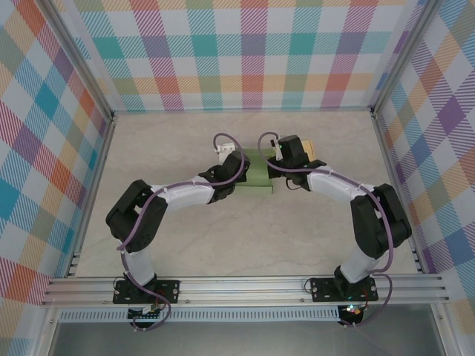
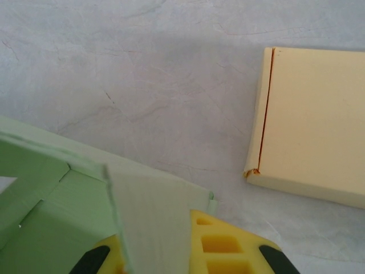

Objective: Fold the paper box

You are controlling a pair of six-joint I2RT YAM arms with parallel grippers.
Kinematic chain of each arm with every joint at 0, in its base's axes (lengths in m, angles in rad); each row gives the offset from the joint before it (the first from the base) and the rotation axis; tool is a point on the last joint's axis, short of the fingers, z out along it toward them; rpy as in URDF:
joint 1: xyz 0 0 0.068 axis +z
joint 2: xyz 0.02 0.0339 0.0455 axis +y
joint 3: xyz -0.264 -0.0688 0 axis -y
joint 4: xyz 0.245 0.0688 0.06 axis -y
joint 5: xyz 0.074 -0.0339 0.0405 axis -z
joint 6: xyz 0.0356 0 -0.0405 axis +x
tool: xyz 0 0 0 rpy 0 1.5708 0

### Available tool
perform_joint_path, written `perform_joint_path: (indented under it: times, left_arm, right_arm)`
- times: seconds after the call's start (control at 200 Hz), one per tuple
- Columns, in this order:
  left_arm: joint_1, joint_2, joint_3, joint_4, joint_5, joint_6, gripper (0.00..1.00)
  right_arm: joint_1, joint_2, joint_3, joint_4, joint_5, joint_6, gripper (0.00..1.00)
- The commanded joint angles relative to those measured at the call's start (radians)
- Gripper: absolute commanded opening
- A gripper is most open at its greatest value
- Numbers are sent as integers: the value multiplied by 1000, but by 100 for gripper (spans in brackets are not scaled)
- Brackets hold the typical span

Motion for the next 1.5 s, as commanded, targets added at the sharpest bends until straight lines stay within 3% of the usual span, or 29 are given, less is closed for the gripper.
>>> perform_joint_path:
  times: [0.0,0.36,0.605,1.04,1.355,1.495]
  left_arm:
    - [-60,9,-50,15,86,-35,4]
    - [-74,-78,-206,29,-46,-34,4]
    - [-76,-96,-243,28,-63,-25,5]
    - [-105,-57,-243,30,-73,-30,4]
    - [-109,-62,-246,30,-78,-31,4]
    - [-110,-93,-259,26,-99,-24,16]
  right_arm:
    - [57,-25,-49,33,-57,16,10]
    - [142,-108,-181,81,61,72,12]
    - [182,-136,-222,89,165,195,14]
    - [184,-139,-223,205,119,381,17]
    - [184,-100,-211,207,136,357,16]
    - [184,-96,-262,205,145,307,16]
